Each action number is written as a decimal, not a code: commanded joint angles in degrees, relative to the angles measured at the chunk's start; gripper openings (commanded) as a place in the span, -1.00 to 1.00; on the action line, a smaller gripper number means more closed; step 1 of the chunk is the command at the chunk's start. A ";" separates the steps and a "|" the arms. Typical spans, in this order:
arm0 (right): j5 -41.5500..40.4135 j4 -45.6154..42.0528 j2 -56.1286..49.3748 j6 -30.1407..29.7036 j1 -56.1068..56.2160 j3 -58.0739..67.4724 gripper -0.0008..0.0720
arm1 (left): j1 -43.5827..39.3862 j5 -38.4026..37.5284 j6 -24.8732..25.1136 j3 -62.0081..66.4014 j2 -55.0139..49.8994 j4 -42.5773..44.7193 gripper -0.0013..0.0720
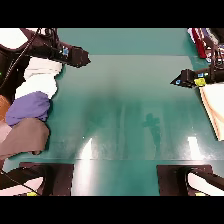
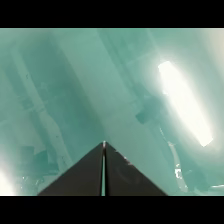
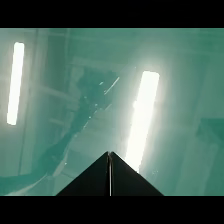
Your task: Fold the shirts.
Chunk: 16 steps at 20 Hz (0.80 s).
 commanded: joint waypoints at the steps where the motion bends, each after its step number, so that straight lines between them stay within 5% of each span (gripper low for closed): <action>1: -0.22 0.04 -0.02 0.02 0.09 0.04 -0.93 | -0.02 0.02 0.00 0.00 0.00 0.00 -0.88; 16: -0.22 0.04 -0.02 0.02 0.09 0.04 -0.93 | -0.02 3.63 0.31 -0.02 -0.02 0.31 -0.84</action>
